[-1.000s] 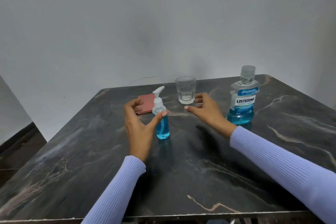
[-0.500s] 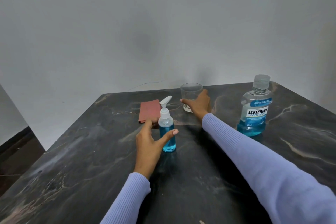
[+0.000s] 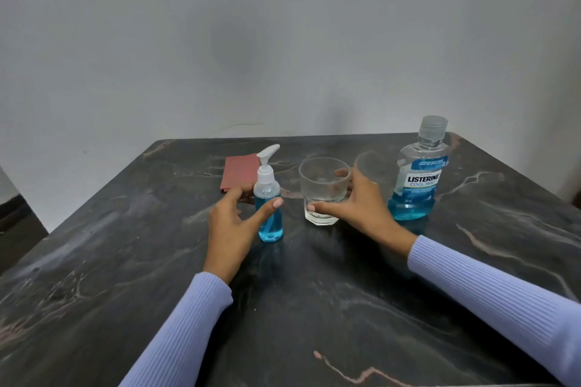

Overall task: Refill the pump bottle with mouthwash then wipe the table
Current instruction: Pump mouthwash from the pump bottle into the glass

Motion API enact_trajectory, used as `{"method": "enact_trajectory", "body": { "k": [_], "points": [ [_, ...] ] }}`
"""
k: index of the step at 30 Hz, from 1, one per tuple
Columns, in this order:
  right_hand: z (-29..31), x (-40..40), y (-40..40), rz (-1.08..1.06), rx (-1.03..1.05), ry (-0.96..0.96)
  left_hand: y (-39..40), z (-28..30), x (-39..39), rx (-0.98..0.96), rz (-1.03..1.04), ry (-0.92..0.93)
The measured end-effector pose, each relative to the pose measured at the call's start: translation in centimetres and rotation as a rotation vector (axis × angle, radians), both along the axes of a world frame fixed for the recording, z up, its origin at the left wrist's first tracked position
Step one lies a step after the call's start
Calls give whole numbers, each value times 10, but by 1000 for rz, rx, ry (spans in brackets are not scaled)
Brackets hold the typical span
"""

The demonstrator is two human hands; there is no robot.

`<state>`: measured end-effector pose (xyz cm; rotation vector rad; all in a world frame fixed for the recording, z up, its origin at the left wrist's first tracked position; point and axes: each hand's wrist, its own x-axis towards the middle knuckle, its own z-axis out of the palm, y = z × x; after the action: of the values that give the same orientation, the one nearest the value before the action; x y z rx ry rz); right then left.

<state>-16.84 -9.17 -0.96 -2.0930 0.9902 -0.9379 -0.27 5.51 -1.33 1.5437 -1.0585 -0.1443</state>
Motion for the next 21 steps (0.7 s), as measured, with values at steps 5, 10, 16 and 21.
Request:
{"method": "enact_trajectory", "body": {
  "k": [5, 10, 16, 21],
  "points": [
    [-2, -12, 16, 71, 58, -53, 1, 0, 0, 2, 17, 5],
    [2, -1, 19, 111, 95, -78, 1, 3, -4, -9, 42, 42],
    [8, -9, 23, 158, 183, -71, 11, 13, -5, 66, -1, 77],
    [16, -42, 47, 29, -119, -108, 25, 19, -15, 106, -61, 108]
  ]
}}
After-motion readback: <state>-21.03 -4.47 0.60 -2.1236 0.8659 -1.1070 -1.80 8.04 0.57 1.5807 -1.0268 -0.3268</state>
